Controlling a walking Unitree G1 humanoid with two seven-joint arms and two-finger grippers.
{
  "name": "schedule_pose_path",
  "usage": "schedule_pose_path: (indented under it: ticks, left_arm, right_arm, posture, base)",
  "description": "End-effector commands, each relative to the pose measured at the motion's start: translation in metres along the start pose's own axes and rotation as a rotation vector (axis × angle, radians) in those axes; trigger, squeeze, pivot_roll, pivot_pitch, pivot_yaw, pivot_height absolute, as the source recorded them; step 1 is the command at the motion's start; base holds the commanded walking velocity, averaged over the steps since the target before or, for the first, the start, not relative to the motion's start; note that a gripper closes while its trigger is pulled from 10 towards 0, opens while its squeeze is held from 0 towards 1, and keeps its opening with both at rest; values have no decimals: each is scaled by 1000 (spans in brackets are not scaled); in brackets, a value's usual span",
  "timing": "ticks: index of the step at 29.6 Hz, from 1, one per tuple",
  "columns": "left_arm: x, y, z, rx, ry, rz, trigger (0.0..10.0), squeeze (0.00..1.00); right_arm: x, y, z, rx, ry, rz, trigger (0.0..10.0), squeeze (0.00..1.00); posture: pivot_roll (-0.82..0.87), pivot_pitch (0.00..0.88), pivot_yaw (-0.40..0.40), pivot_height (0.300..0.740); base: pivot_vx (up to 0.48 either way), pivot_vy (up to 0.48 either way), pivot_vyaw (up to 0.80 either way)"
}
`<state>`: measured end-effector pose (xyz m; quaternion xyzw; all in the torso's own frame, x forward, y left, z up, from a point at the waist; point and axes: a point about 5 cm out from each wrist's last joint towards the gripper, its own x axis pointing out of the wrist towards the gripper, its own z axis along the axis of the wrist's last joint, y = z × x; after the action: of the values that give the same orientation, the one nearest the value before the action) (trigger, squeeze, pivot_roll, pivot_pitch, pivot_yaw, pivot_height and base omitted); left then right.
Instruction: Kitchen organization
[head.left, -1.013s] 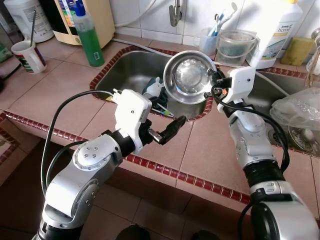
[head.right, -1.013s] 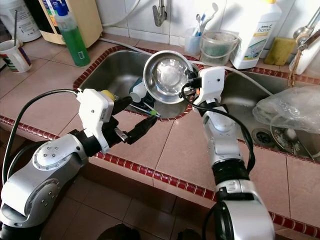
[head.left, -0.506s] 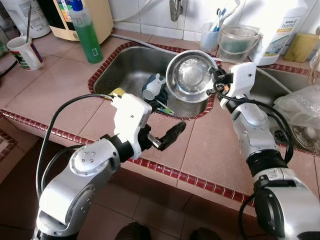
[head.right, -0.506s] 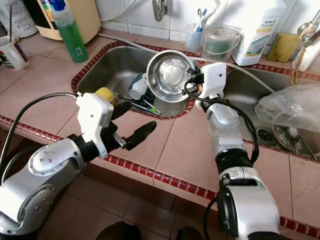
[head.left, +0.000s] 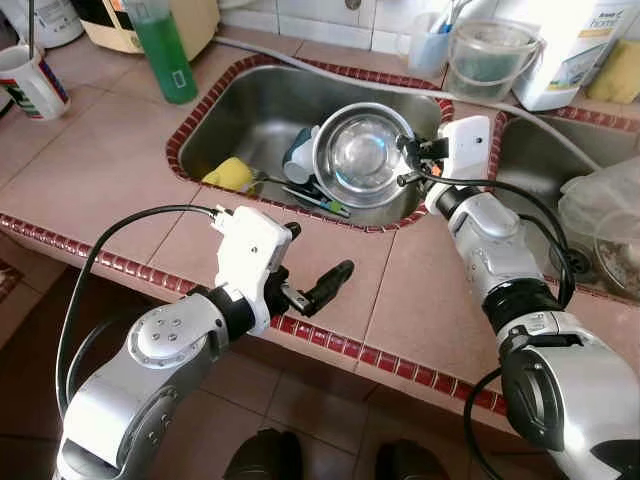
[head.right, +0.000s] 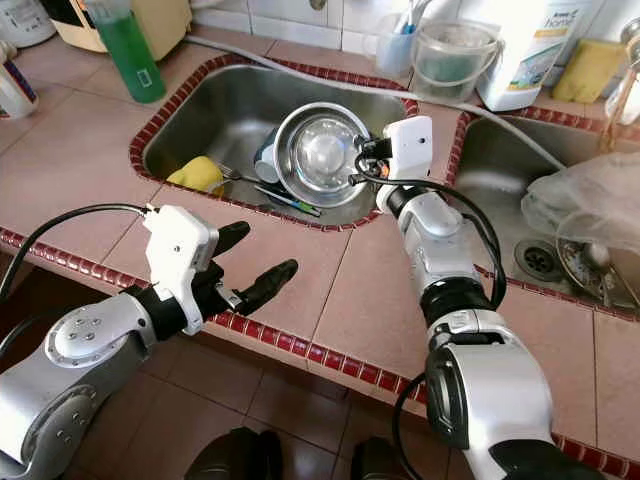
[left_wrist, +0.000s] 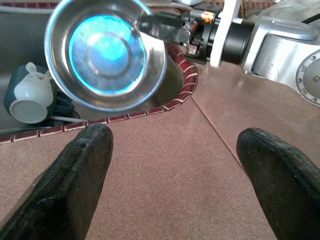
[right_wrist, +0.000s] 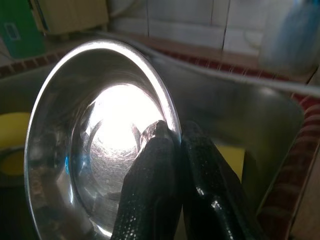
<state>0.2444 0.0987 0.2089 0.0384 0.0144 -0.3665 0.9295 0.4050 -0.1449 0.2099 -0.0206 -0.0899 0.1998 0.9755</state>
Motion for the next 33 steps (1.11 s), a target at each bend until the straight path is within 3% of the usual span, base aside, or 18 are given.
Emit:
schedule_pose_path:
  ticks: [1, 3, 4, 21, 27, 33]
  left_arm:
    - [-4, 1, 1, 9, -1, 22, 10000, 0]
    - [-5, 1, 1, 8, -2, 28, 10000, 0]
    - [-5, 1, 2, 8, -2, 31, 10000, 0]
    - [1, 6, 5, 15, -38, 68, 10000, 0]
    - [5, 18, 6, 11, -64, 129, 10000, 0]
    - [12, 45, 6, -5, -124, 313, 10000, 0]
  right_arm:
    - [5, 2, 4, 28, -1, 14, 10000, 0]
    - [5, 2, 4, 43, 4, 15, 10000, 51]
    - [6, 2, 4, 62, 8, 15, 10000, 1000]
    - [5, 1, 6, 84, -17, 40, 10000, 1000]
    - [0, -4, 10, 36, -73, 21, 10000, 1000]
    - [-7, -3, 16, -27, -178, -8, 10000, 1000]
  posture:
    - [5, 279, 36, 711]
    - [5, 279, 34, 711]
    - [7, 276, 32, 711]
    - [-1, 221, 12, 711]
    - [-9, 175, 9, 711]
    - [-26, 130, 13, 711]
  base:
    - [0, 0, 0]
    - [0, 0, 0]
    - [0, 0, 0]
    - [0, 0, 0]
    - [0, 0, 0]
    - [0, 0, 0]
